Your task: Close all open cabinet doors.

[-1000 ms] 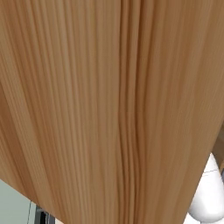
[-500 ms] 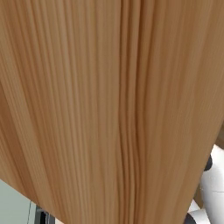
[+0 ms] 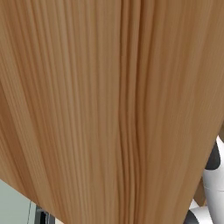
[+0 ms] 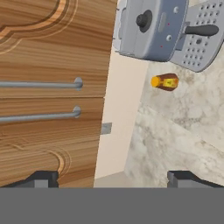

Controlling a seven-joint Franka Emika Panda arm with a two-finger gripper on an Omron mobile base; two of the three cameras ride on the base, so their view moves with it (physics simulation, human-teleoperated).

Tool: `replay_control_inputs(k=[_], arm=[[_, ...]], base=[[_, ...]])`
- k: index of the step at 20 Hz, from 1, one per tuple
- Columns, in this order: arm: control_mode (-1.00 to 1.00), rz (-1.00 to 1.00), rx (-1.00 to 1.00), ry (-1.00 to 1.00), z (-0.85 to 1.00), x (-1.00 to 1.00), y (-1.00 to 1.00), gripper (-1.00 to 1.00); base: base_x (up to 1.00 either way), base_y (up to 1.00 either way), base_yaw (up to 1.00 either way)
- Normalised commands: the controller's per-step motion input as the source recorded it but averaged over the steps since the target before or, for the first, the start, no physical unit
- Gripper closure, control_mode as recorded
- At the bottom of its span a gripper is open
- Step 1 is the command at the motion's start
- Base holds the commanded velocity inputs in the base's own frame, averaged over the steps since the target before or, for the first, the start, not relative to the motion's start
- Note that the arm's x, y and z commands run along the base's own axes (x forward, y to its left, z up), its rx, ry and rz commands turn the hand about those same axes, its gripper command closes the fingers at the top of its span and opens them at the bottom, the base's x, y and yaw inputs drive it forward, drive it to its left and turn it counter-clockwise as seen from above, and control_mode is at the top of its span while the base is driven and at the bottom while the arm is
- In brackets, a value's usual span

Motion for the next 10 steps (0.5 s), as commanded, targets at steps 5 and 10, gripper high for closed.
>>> replay_control_inputs(k=[5, 10], arm=[[-1.0, 0.0, 0.0, 0.0, 0.0, 0.0, 0.0, -1.0], [-1.0, 0.0, 0.0, 0.0, 0.0, 0.0, 0.0, -1.0]], base=[[0.0, 0.0, 0.0], [0.0, 0.0, 0.0]])
